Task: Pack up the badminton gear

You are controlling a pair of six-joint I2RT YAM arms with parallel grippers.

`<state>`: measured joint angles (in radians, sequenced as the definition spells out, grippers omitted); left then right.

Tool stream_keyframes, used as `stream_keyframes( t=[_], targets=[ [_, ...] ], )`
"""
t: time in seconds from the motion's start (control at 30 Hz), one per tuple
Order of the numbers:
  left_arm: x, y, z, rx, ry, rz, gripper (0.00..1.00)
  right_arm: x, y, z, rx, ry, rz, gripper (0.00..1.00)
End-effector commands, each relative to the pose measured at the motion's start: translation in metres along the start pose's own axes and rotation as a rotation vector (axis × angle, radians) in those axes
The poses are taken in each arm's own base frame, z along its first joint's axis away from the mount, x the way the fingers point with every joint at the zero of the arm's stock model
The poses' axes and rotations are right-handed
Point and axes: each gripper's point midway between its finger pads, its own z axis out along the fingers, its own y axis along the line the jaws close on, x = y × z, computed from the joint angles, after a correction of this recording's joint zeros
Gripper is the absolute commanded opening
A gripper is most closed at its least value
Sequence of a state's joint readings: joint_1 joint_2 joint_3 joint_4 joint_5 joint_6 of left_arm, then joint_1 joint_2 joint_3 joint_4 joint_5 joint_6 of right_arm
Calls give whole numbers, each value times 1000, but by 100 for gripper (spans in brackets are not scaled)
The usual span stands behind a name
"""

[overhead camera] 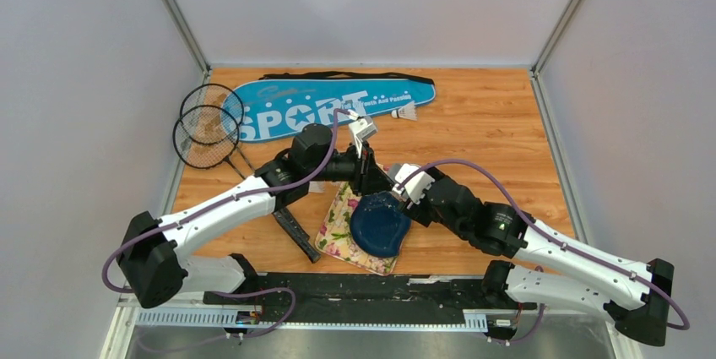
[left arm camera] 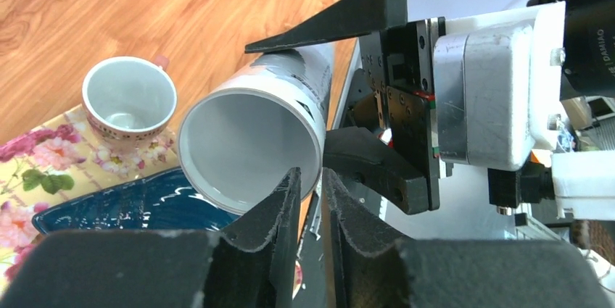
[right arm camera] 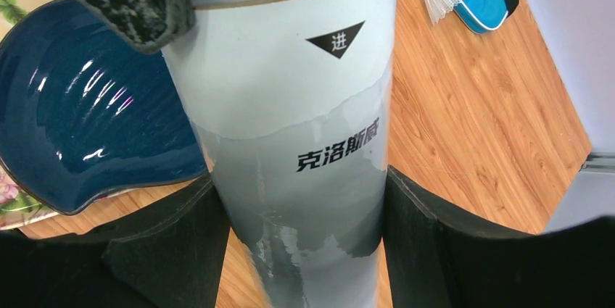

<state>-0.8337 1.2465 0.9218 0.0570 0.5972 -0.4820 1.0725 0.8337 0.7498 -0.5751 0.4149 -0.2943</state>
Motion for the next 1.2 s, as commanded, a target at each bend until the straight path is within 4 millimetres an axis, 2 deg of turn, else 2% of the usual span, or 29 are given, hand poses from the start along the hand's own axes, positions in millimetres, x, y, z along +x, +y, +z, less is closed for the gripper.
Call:
stream_keyframes(
  t=[0.0, 0.1, 0.23, 0.33, 0.47, 0.6, 0.77, 1.0, 1.1, 1.17],
  targets=[
    [-9, -1, 6, -18, 2, 44, 23, -19, -9, -5, 37, -73, 28, 40],
    [-10, 3, 8, -49, 0, 51, 17, -19, -9, -5, 42, -72, 30, 40],
    [-12, 14, 3, -132, 1, 63, 0, -15, -8, -5, 48, -59, 13, 40],
    [-17, 15, -5, -168, -6, 95, 0, -11, -11, -5, 75, -45, -7, 38],
    [-22, 3, -20, -161, -17, 138, 0, -5, -16, -5, 113, -24, -30, 36],
    [-20, 6, -37, -210, -47, 169, 0, -3, -19, -5, 136, -30, -44, 33],
    [-32, 7, -55, -263, -103, 189, 0, 2, -22, -3, 161, -9, -63, 31],
    [-49, 4, -65, -285, -154, 180, 0, 3, -20, -1, 156, -3, -64, 26],
    [-58, 13, -72, -354, -183, 145, 0, -2, -29, -7, 200, -30, -34, 29],
    [-61, 31, -75, -449, -201, 114, 0, -6, -43, -15, 272, -43, -6, 30]
  ],
)
